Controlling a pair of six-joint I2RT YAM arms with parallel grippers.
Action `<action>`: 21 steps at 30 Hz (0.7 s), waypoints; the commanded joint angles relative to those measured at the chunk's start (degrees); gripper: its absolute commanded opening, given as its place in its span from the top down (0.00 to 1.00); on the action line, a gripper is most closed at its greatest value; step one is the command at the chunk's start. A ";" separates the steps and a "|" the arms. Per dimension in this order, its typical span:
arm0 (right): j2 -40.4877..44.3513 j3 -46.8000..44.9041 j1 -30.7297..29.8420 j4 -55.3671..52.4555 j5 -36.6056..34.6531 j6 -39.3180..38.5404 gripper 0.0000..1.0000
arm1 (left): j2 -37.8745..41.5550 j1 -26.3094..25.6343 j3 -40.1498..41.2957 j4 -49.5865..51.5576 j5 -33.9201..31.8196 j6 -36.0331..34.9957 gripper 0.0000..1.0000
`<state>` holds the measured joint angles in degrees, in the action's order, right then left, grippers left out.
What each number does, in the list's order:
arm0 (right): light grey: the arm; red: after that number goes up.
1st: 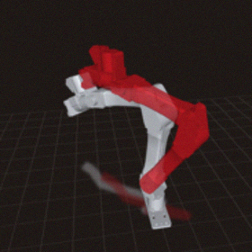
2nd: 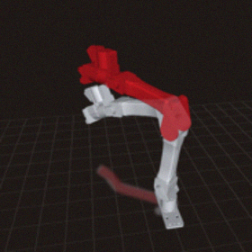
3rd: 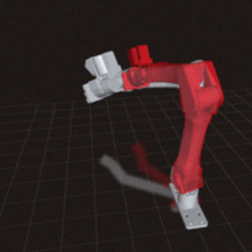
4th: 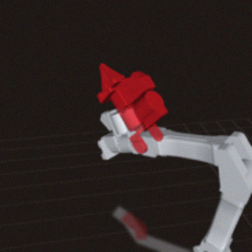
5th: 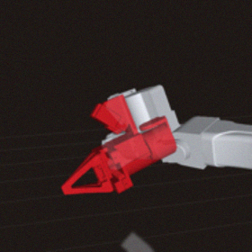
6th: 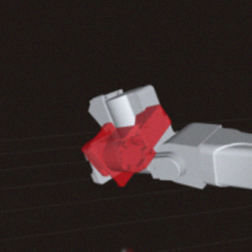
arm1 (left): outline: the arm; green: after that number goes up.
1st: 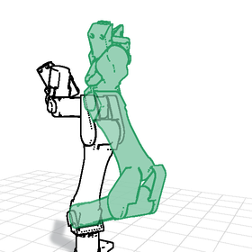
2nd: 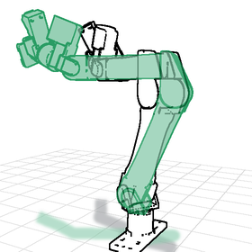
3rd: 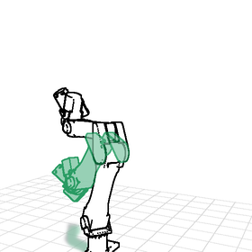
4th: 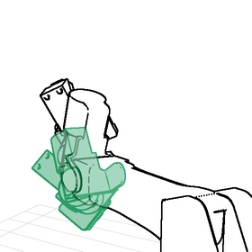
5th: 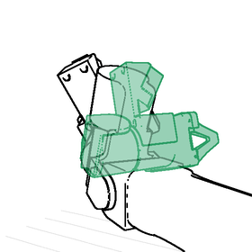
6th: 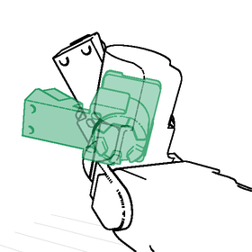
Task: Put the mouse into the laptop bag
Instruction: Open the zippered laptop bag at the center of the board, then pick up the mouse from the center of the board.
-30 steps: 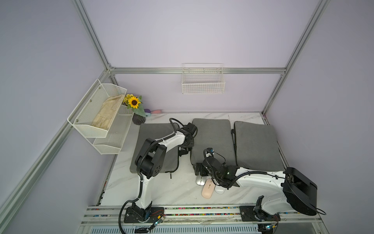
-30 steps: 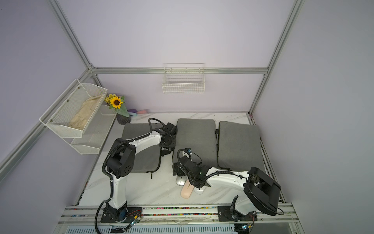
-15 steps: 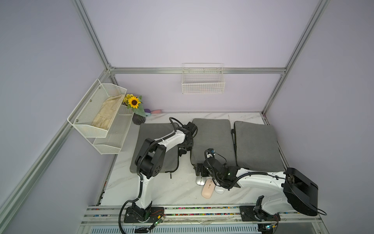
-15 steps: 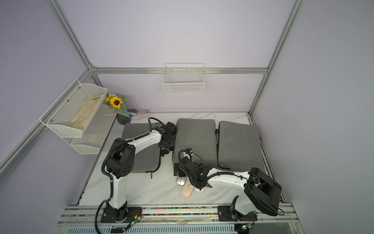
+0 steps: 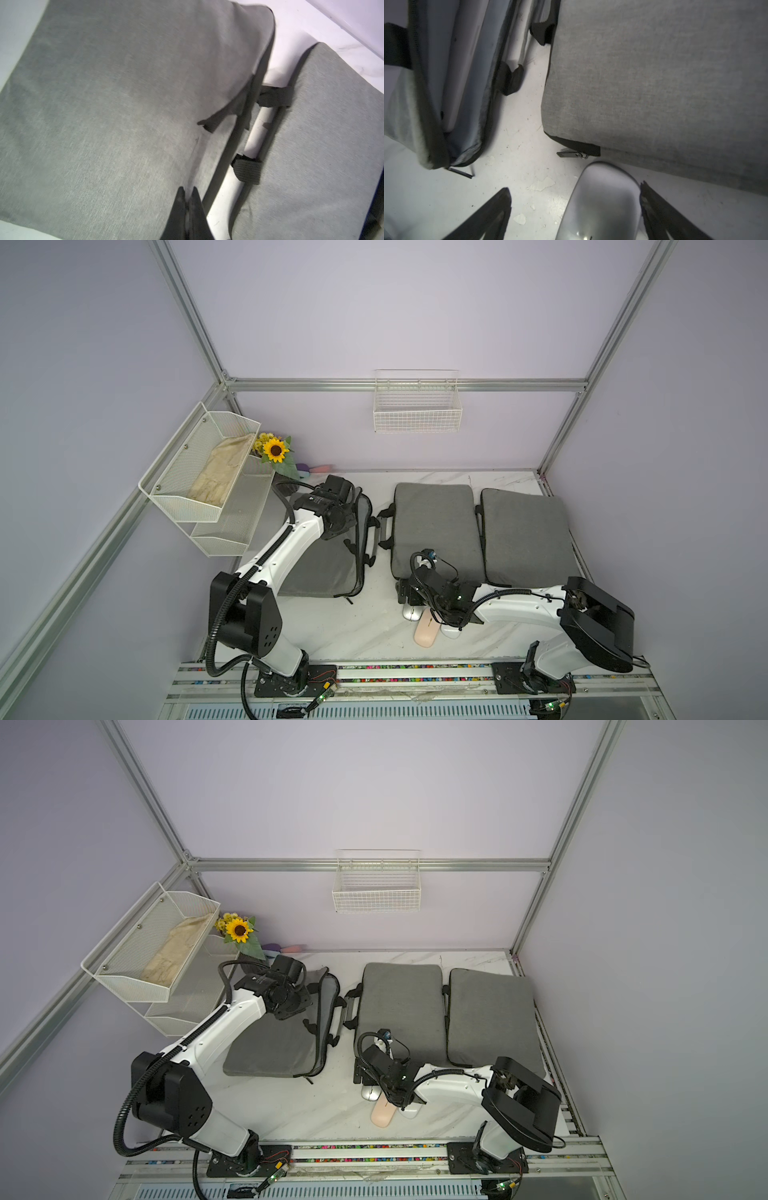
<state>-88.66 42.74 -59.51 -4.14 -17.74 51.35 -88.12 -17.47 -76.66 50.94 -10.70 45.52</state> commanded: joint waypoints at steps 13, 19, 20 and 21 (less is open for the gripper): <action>-9.81 7.64 -6.46 -8.23 -3.95 7.00 0.04 | 14.97 1.92 18.98 -20.43 6.26 -1.84 1.00; -14.77 11.04 -9.41 -10.49 -4.77 7.78 0.09 | 18.50 1.92 20.67 -20.36 3.17 -1.48 1.00; -15.63 11.62 -9.92 -11.81 -5.37 8.24 0.10 | 18.84 1.92 20.83 -20.35 3.10 -1.48 1.00; -16.33 12.21 -10.54 -13.30 -5.98 8.64 0.11 | 19.19 1.92 20.93 -20.31 2.77 -1.48 1.00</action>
<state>-101.95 54.30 -68.51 -10.98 -24.03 56.77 -71.22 -16.08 -57.84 33.41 -5.65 44.82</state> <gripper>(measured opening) 0.895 0.048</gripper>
